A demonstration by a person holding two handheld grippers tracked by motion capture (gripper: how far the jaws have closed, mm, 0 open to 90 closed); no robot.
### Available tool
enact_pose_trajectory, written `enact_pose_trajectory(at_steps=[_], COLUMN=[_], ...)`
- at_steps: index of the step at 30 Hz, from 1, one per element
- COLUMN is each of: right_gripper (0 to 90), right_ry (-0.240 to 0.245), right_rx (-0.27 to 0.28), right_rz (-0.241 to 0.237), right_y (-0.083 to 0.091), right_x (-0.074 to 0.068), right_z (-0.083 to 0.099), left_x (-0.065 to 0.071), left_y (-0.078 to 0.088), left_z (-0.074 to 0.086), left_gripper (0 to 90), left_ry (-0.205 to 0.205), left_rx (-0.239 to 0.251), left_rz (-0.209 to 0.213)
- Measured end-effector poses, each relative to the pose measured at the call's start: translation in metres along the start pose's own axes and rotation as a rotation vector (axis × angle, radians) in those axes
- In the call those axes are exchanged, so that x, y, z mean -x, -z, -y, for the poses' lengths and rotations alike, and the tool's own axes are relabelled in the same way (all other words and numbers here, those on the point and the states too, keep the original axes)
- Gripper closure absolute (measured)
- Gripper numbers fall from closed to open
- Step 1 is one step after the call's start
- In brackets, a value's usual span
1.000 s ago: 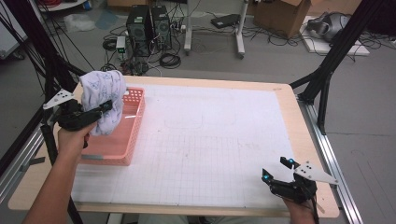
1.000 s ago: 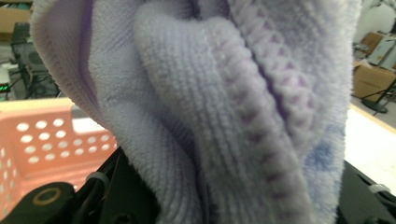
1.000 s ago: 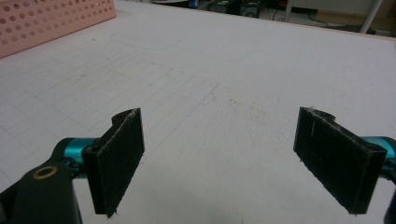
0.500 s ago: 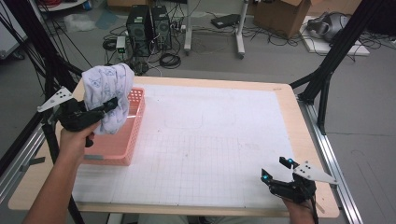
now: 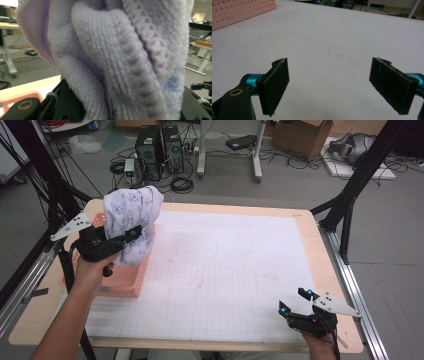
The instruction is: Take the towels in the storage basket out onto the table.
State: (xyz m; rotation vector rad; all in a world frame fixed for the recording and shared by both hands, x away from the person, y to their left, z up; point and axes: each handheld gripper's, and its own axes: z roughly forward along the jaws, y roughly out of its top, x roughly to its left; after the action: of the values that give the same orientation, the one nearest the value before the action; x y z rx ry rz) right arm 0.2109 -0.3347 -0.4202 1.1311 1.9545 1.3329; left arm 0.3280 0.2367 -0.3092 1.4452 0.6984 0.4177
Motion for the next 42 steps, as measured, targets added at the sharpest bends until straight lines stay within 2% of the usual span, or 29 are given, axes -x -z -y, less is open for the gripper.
enact_pose_trajectory(at_steps=[11,19,26,33,39,42], right_gripper=[15.0,15.1,15.1,15.1,15.0,15.1], right_ry=[-0.008,-0.007,-0.006,-0.006,-0.007,-0.008], right_rx=[-0.003,-0.007,-0.005,-0.008,-0.007,-0.013], right_rz=[-0.004,-0.007,-0.007,-0.011,-0.011,-0.014], right_y=[0.001,0.0,0.0,0.0,0.0,-0.001], right_x=[0.0,-0.001,0.001,0.001,0.002,0.002], right_z=[0.0,0.0,0.0,0.0,0.001,0.001], left_x=[0.028,0.049,0.065,0.078,0.082,0.081], left_y=[-0.036,-0.071,-0.104,-0.14,-0.166,-0.175], left_z=[0.013,0.031,0.057,0.082,0.1,0.108], left_gripper=[57.5,57.1,56.7,55.6,54.8,52.8], left_ry=[-0.015,-0.021,-0.006,0.012,0.038,0.053], left_rx=[-0.042,-0.085,-0.142,-0.219,-0.271,-0.3], left_rz=[0.106,0.171,0.191,0.208,0.2,0.174])
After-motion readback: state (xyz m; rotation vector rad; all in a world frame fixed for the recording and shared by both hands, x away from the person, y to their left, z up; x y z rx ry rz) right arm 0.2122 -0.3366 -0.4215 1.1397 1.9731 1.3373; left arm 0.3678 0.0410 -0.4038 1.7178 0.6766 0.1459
